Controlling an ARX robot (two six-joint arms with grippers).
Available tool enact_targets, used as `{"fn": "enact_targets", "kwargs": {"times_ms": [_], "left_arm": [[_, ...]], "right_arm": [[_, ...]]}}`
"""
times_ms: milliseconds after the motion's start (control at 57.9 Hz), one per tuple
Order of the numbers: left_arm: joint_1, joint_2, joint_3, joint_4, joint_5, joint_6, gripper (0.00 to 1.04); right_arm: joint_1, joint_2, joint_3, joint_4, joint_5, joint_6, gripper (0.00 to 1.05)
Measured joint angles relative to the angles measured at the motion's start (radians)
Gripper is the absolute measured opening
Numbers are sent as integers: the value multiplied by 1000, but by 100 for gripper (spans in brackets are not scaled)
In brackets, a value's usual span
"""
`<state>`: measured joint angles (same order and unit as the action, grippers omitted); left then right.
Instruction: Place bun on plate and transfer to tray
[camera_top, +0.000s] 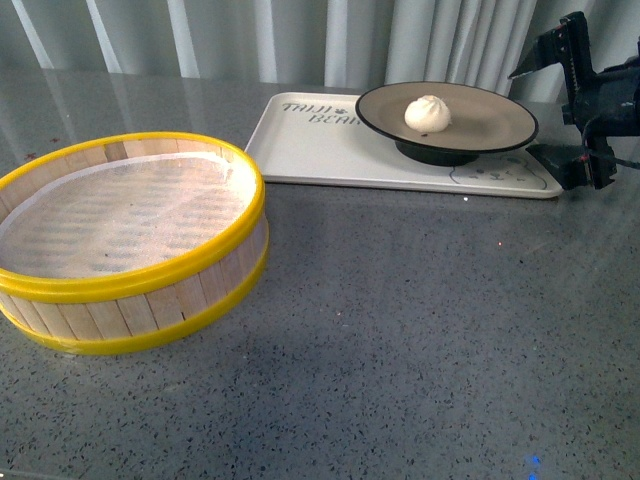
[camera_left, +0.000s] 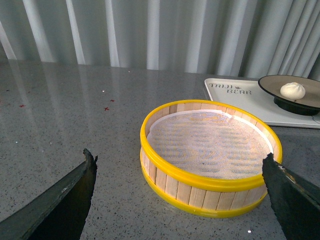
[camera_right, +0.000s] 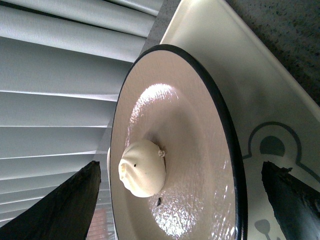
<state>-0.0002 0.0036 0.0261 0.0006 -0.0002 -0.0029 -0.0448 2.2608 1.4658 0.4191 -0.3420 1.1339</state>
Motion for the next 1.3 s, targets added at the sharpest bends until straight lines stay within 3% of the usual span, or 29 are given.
{"fn": "enact_targets", "kwargs": {"times_ms": [432,622,760,881,1089,1175,1296], "left_arm": [[0,0,0,0,0,0,98],[0,0,0,0,0,0,98],[0,0,0,0,0,0,98],[0,0,0,0,0,0,98],[0,0,0,0,0,0,98],[0,0,0,0,0,0,98],[0,0,0,0,0,0,98]], "right_arm": [[-38,-176,-165,18,32,3,96],[-79,-310,-306,-30,168,-66,96],[-108,-541,-460,-19,445,-313,96],[-105,-718,-571,60,613,-546,96],[-53,-998,-805,253,765,-972,96],[-31,-1099,-889,277,767,-1091,96],[-59,-1283,-998,91,377,-1115,78]]}}
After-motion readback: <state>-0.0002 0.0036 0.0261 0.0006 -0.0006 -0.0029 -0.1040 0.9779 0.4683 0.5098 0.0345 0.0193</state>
